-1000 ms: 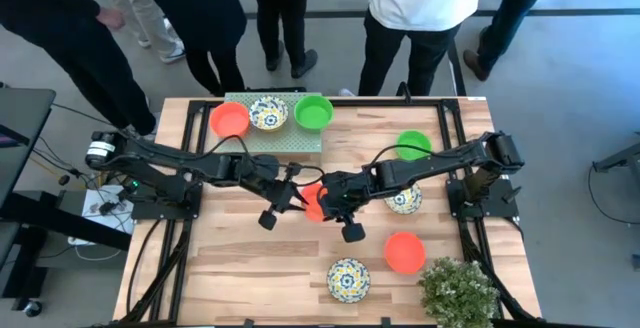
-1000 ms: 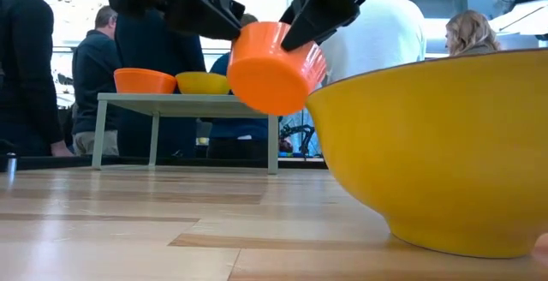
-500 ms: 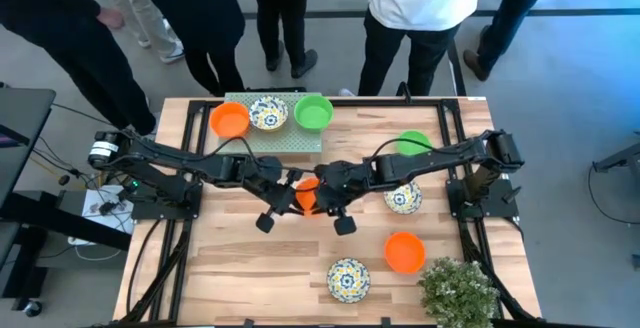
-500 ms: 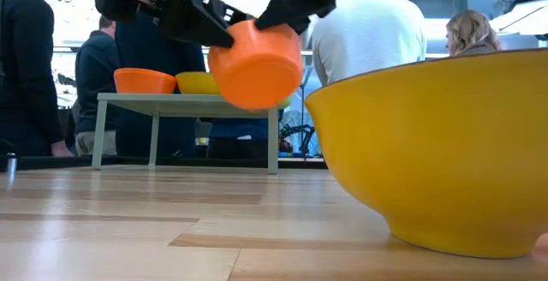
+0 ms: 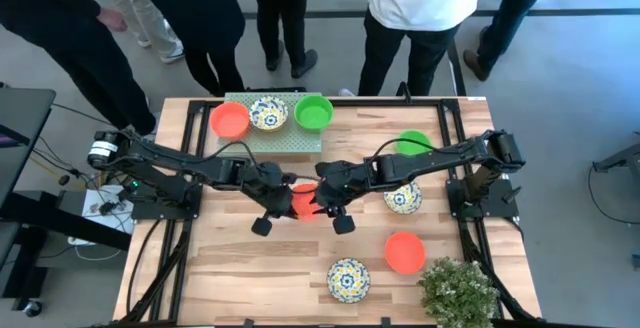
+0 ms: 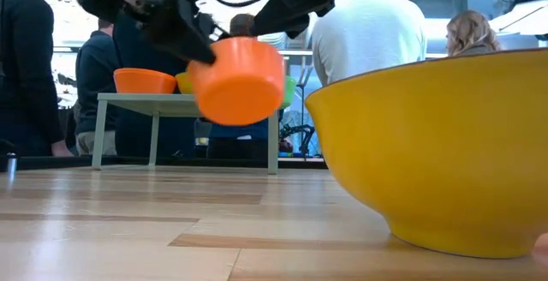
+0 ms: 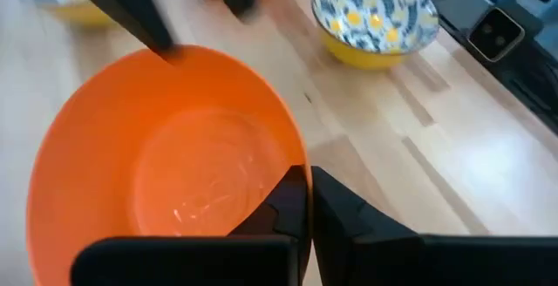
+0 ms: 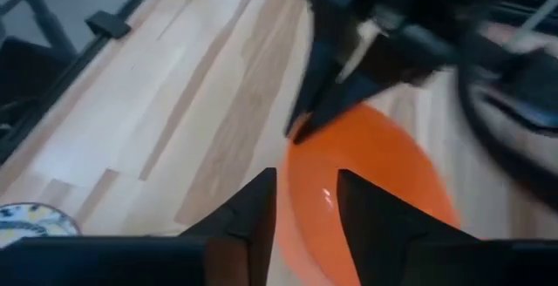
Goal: Pick & Place Mini bowls
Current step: Stack the orange bowl on top of the other orange bowl on the shelf
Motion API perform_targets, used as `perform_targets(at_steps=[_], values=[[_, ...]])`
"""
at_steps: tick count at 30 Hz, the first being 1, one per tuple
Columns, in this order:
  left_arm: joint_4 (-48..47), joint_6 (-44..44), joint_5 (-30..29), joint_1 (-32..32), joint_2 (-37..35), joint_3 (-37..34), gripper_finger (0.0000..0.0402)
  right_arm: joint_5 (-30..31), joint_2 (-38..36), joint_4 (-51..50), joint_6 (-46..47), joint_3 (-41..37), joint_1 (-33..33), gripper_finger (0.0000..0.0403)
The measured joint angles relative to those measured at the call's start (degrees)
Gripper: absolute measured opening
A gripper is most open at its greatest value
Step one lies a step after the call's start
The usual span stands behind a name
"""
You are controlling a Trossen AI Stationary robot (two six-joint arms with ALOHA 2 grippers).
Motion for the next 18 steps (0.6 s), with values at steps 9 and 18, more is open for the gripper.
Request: perform_targets(at_steps=[9, 18], values=[[-17.5, -6.28, -22.59, -11.13, -7.69, -0.39, 0.0008, 2.04, 0.0, -3.11, 5.44, 0.0, 0.24, 0.0146], [-26.23, -14.17, -41.97, -13.86, -28.44, -0.37, 0.0008, 2.05, 0.02, -1.19, 4.88, 0.0, 0.21, 0.0141]])
